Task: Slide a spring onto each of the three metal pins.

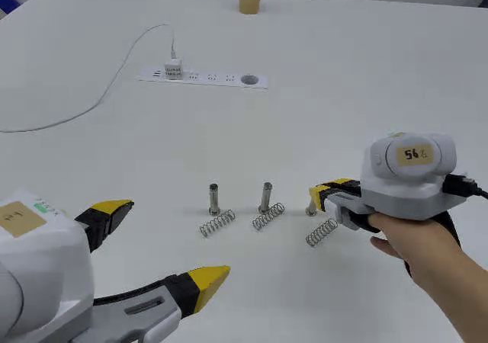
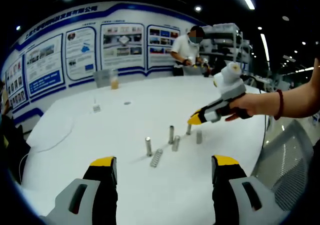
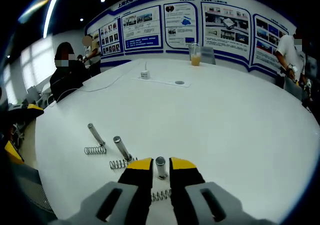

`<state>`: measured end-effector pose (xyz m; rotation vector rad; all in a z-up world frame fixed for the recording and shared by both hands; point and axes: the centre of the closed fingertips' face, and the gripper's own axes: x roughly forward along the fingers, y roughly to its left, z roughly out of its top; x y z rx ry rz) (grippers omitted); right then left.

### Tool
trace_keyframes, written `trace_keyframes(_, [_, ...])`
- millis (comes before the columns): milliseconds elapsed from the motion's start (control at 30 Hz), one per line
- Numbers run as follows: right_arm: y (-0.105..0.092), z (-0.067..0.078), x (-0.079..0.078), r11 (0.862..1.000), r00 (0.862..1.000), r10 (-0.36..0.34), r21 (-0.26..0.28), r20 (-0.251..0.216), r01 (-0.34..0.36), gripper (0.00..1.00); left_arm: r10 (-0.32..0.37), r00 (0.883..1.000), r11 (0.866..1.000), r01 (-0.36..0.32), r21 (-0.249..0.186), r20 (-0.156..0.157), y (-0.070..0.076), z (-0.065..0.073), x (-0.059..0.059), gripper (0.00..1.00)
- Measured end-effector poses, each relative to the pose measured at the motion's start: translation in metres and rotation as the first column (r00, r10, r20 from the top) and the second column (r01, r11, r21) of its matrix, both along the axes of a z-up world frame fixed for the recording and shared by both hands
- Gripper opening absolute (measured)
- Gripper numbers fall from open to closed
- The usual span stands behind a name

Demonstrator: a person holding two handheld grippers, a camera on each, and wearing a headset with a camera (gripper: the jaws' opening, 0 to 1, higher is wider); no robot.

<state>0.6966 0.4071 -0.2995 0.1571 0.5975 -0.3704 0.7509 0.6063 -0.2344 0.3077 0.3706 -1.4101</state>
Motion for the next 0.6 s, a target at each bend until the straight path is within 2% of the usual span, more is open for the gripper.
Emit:
trace_keyframes(200, [0.002, 0.009, -0.002, 1.000, 1.000, 0.002, 0.008, 0.031, -0.002, 0.22, -0.007, 1.000, 1.000, 0.007, 0.012, 0.008, -0.001, -0.004, 0.003, 0.77])
trace_keyframes(433, [0.012, 0.020, -0.002, 0.998, 0.995, 0.067, 0.002, 0.077, -0.067, 0.32, -0.026, 1.000, 1.000, 0.026, 0.009, -0.004, -0.003, -0.009, 0.002, 0.74])
trace_keyframes(600, [0.020, 0.026, -0.003, 0.994, 0.989, 0.104, 0.006, 0.109, -0.105, 0.40, -0.040, 0.999, 0.999, 0.040, 0.022, -0.012, -0.005, -0.014, 0.003, 0.71])
